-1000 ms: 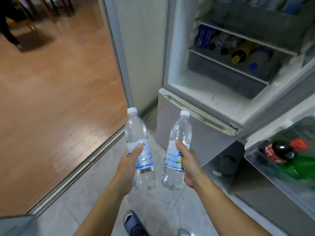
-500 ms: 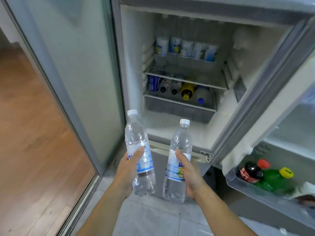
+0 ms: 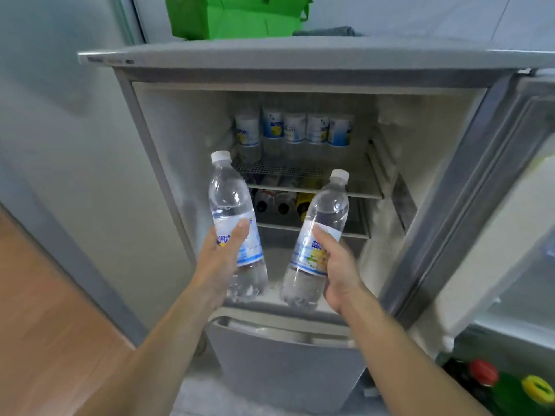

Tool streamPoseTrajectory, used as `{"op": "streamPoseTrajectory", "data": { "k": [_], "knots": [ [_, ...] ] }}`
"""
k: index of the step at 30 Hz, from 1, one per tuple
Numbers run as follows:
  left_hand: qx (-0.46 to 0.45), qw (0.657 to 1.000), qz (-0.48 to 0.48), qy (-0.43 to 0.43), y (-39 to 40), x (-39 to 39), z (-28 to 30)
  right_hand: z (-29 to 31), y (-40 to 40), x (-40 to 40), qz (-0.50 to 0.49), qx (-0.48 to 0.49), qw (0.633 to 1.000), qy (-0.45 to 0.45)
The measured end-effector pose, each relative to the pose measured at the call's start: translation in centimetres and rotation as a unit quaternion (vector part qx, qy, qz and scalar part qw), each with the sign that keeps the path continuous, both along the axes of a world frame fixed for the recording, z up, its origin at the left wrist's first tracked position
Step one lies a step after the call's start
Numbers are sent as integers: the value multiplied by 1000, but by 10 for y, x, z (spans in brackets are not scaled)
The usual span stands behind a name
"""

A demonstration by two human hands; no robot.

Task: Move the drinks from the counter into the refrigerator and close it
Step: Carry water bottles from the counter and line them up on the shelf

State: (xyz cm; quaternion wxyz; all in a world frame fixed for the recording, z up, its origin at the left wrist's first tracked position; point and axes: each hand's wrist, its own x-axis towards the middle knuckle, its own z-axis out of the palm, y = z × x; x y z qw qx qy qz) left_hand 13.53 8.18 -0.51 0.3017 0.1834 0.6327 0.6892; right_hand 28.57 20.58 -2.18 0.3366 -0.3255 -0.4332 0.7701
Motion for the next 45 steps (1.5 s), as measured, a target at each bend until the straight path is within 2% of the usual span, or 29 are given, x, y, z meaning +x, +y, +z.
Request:
{"op": "streamPoseTrajectory", "data": {
  "k": [6,16,24,33,39,42,45],
  "knots": [
    [32,995,24,89,63,-50,29,28,54,-47,-62,76,995,4],
    [63,967,75,234,165,-132,54,77,130,-136,-89,171,981,2],
    [77,965,59,242,206,-173,44,72,187,-190,-113,238,963,-56],
    [86,961,4,264,244,-167,45,59,219,-201,-143,296,942,-67],
    [91,957,0,276,251,-169,39,58,223,-195,-73,333,936,-87],
    [54,954,-10,295,244,-172,37,58,223,-188,-60,337,934,-102],
    [-10,928,-25,371,235,-175,30,52,224,-176,-69,368,913,-163]
  ]
}}
